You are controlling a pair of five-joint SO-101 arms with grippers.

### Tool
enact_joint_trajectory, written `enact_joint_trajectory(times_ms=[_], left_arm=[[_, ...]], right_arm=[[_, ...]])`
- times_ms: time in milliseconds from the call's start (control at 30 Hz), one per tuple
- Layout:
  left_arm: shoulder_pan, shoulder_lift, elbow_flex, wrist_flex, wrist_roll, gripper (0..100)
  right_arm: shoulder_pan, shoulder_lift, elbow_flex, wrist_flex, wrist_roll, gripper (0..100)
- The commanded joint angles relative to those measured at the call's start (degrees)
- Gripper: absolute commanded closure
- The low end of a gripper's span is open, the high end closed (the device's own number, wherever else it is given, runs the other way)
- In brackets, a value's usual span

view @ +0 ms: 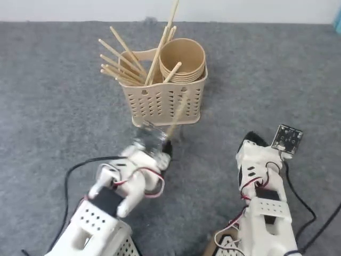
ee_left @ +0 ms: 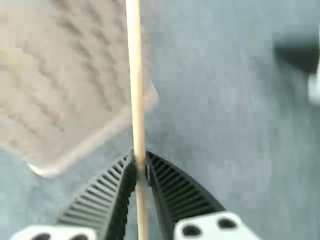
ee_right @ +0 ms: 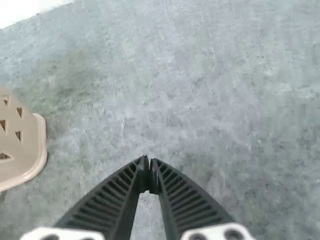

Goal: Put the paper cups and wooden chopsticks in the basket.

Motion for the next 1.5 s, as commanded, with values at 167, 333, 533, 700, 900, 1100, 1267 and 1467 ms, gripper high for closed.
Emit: enact_joint_trajectory(times_ms=[167, 333, 533, 700, 900, 1100, 1267, 1467], left_arm=[[-7.1, -19.1, -9.0, -8.3, 4.7, 99], [-6.9, -23.1, -8.9, -28.7, 4.4, 99], [-7.4, -8.5, -13.8, -41.8, 4.2, 99], [-9.3, 8.6, -22.5, -47.8, 4.2, 99], [-14.0, 27.3, -28.6, -56.9, 4.6, 99], [-16.4, 34.5, -26.9, -56.9, 4.7, 99], [-16.4, 34.5, -24.3, -56.4, 4.7, 93], [-17.7, 32.5, -28.5, -43.6, 4.7, 86]], right_arm=[[-1.0, -1.5, 1.3, -1.7, -0.1, 99.1], [-1.0, -1.5, 1.3, -1.7, -0.1, 99.1], [-1.0, -1.5, 1.3, -1.7, -0.1, 99.1], [-0.9, -1.5, 1.3, -1.7, -0.1, 99.1], [-0.8, -1.5, 1.3, -1.7, -0.1, 99.1], [-0.9, -1.5, 1.3, -2.0, 0.2, 99.1], [-1.0, -1.5, 1.3, -2.1, 3.1, 99.1], [-1.0, -1.5, 1.3, -2.1, 3.3, 99.1]])
